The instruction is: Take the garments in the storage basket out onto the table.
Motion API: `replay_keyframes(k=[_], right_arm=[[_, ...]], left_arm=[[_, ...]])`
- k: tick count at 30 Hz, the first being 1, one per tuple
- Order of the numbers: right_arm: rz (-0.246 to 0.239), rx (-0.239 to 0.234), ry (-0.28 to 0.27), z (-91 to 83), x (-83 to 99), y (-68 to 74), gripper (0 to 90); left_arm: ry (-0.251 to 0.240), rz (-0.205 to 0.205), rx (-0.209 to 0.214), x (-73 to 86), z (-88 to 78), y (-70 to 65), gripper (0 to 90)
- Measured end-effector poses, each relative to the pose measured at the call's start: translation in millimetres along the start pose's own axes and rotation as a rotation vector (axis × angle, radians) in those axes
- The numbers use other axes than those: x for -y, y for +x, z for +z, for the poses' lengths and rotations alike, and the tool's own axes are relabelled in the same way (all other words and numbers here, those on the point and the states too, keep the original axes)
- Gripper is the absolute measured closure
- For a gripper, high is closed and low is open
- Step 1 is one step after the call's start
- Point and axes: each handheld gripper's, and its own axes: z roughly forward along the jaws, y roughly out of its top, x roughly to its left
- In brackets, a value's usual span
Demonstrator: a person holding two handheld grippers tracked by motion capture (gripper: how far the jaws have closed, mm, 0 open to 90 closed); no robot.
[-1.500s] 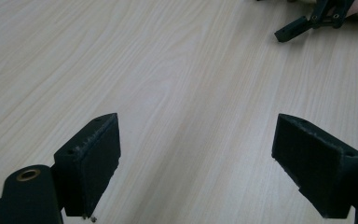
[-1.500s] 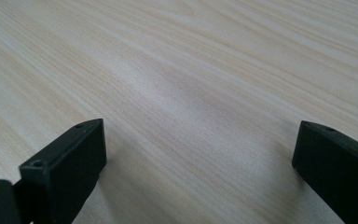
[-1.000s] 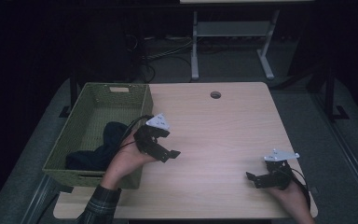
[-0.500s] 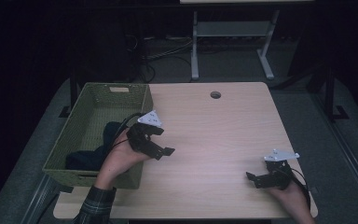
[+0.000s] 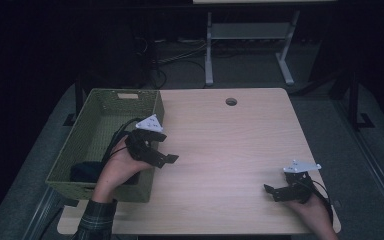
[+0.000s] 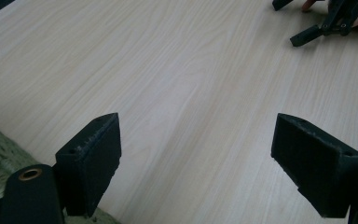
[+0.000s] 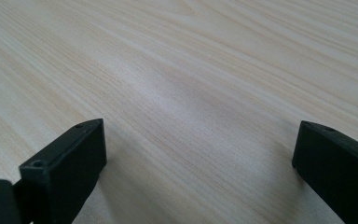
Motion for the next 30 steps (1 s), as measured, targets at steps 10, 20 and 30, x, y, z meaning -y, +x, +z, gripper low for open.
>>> replay_keyframes(k=[10,20,30], right_arm=[[0.000,0.000,0.001,-0.1,-0.1,-0.1,2.5],[0.000,0.000,0.000,0.0,0.0,0.0,2.5],[0.000,-0.001,0.000,0.0,0.0,-0.1,2.5]], left_arm=[[0.002,-0.017,-0.013,5.9,-10.4,5.8,15.7],[-0.005,-0.045,-0.030,13.5,-22.9,11.6,15.7],[0.005,-0.067,-0.056,23.1,-39.9,19.4,15.7]])
